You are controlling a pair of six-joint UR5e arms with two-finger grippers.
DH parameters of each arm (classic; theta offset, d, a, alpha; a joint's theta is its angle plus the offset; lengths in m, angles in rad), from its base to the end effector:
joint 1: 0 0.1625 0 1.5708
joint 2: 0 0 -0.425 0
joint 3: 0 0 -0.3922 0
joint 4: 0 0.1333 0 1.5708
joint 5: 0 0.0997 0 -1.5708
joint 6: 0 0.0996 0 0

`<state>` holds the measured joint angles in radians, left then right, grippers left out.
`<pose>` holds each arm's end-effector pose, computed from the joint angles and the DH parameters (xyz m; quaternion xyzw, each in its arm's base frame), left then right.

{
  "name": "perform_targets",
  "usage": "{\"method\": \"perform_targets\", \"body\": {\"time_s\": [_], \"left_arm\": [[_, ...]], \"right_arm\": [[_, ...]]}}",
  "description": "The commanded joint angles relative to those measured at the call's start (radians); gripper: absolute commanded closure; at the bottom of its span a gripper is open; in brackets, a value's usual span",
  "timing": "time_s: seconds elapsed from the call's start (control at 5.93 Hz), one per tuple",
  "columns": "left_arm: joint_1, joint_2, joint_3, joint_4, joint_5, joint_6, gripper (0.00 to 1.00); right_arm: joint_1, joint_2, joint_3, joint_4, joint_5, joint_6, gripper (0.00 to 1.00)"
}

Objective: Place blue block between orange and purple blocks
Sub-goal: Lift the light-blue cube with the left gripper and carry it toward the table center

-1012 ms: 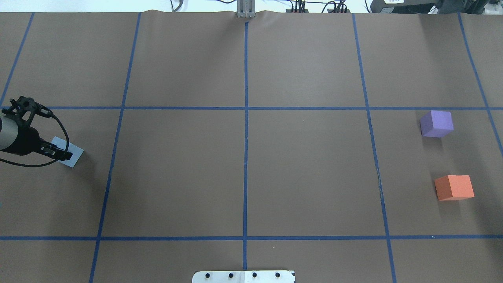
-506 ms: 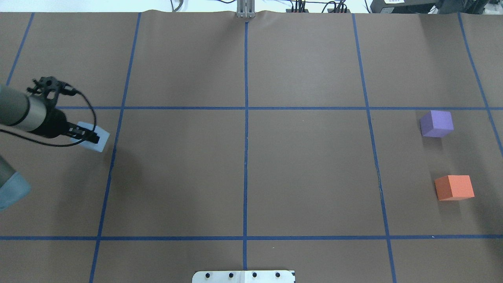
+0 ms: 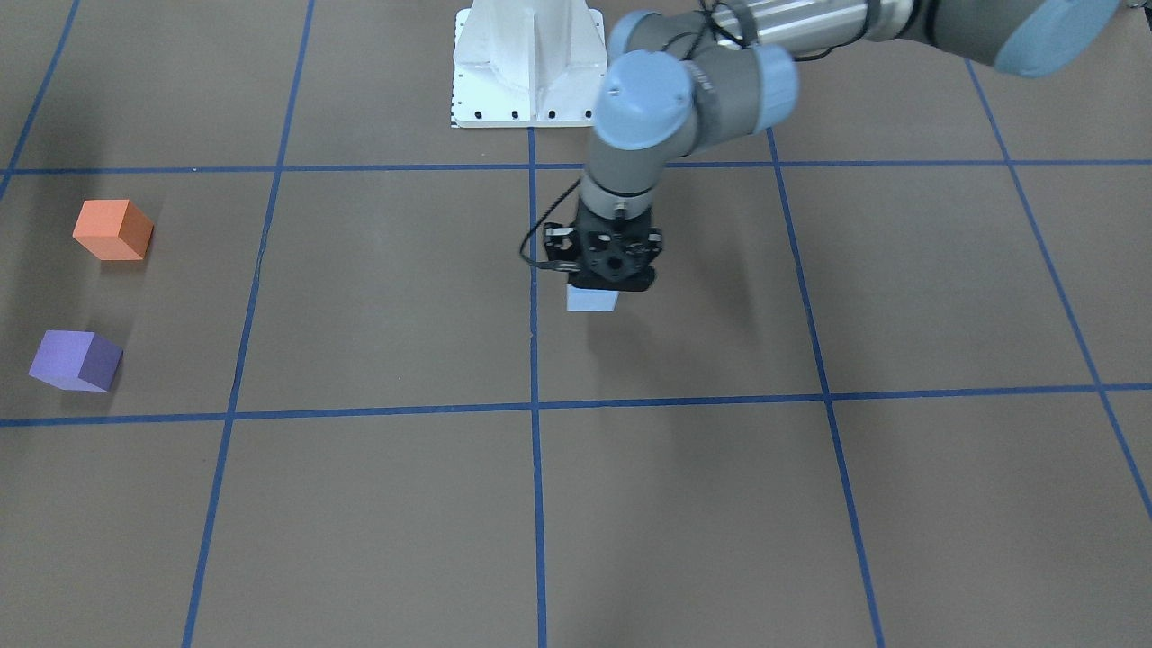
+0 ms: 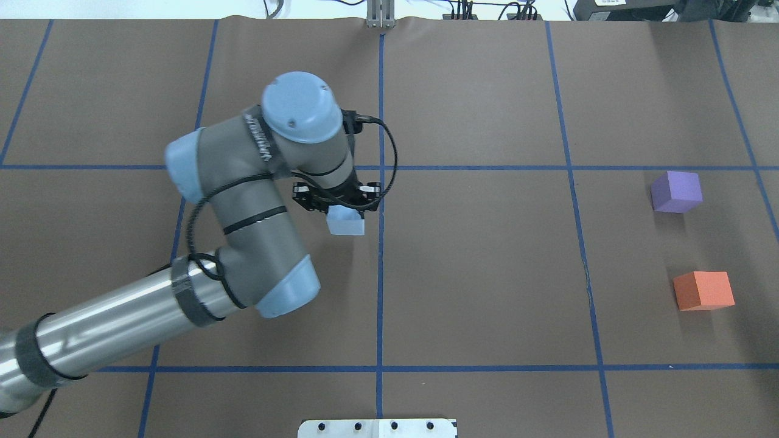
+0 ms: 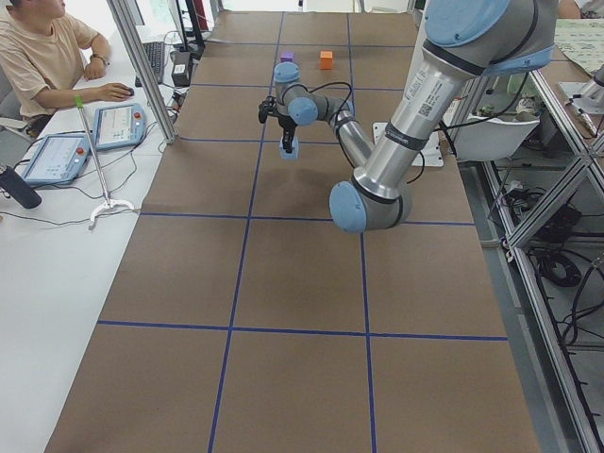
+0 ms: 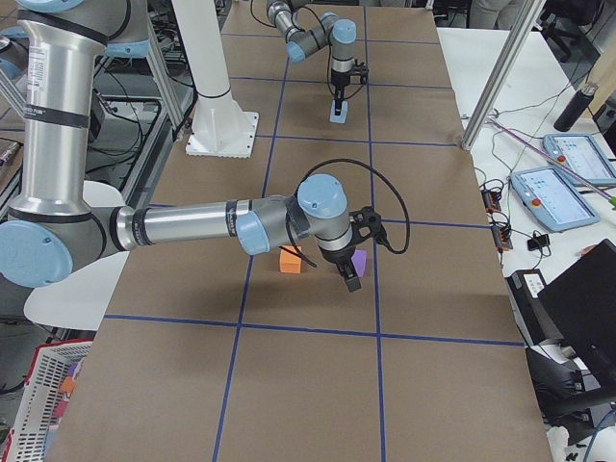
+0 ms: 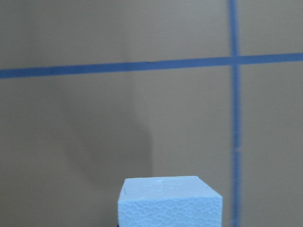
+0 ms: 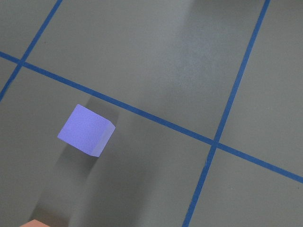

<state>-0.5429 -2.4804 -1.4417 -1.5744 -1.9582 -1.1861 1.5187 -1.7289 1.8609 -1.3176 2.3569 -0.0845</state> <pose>0.5926 -0.4693 0.1424 0.0086 0.4149 0.0017 0.9098 0.0398 -0.4434 0.5583 0.1829 -0.3730 -0.1350 0.8995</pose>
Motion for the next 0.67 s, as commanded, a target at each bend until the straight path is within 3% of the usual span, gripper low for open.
{"method": "perform_targets", "body": {"time_s": [0.0, 0.17, 0.34, 0.51], "left_arm": [[0.044, -0.087, 0.165, -0.114, 0.038, -0.044, 0.84], [0.04, -0.077, 0.167, -0.115, 0.051, -0.03, 0.18], [0.038, -0.072, 0.159, -0.115, 0.1, -0.023, 0.0], [0.012, -0.071, 0.105, -0.101, 0.082, 0.011, 0.0]], "right_arm": [[-0.002, 0.002, 0.001, 0.0, 0.001, 0.0, 0.01], [-0.002, 0.002, 0.001, 0.0, 0.002, 0.0, 0.01], [-0.003, 0.002, 0.003, 0.001, 0.024, 0.002, 0.01], [-0.006, 0.014, 0.018, 0.003, 0.086, 0.096, 0.01]]}}
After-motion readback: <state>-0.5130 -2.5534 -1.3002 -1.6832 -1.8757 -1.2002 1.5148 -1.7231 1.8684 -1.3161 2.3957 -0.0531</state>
